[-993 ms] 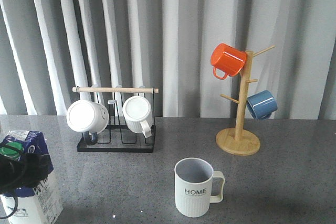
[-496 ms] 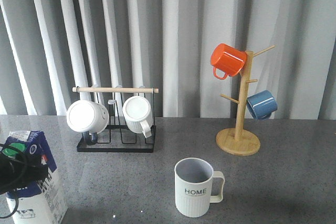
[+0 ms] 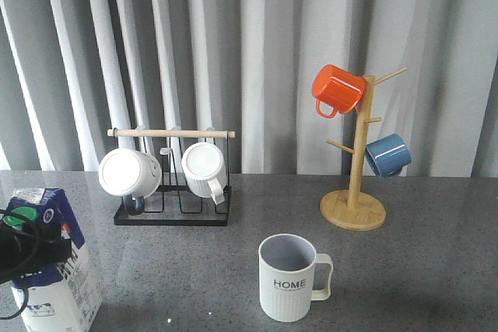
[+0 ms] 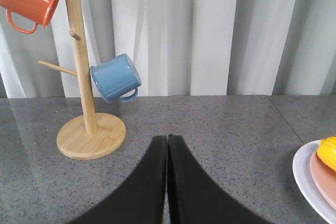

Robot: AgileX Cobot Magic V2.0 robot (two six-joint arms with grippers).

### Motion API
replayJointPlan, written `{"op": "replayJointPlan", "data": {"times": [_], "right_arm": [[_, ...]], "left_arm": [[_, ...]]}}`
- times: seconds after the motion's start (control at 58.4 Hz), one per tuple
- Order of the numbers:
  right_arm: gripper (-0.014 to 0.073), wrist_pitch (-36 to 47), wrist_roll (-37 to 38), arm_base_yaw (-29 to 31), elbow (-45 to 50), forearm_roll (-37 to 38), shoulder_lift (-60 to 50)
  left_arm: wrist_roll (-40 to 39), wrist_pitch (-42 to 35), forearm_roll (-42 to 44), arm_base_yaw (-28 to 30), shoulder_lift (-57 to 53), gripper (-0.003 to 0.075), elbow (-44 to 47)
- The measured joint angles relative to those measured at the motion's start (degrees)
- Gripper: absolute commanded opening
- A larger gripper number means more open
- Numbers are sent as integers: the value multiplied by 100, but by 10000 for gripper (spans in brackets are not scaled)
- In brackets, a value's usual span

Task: Place milk next to cup
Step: 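Lift the milk carton with the left gripper and carry it toward the mug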

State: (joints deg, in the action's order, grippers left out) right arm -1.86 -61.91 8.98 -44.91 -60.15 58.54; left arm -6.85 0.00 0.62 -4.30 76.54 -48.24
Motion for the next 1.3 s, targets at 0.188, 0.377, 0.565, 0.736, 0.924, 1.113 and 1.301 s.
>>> {"op": "replayJointPlan", "data": {"times": [0.188,0.377,0.565,0.736,0.924,1.113,1.301], "right_arm": [[-9,0,0,0,0,0,0],[-9,0,0,0,0,0,0],[-9,0,0,0,0,0,0],[-9,0,0,0,0,0,0],[-9,0,0,0,0,0,0],[-9,0,0,0,0,0,0],[-9,0,0,0,0,0,0]], "left_arm": [[0,-93,0,0,0,183,0],[0,-87,-6,0,0,182,-216],[0,-110,-62,-5,0,182,-554],[0,-200,-105,-192,0,182,-681],[18,-306,-62,-659,0,182,-688],[18,-512,-62,-1129,133,182,-694],[7,-547,-62,-1502,541,182,-786]]}}
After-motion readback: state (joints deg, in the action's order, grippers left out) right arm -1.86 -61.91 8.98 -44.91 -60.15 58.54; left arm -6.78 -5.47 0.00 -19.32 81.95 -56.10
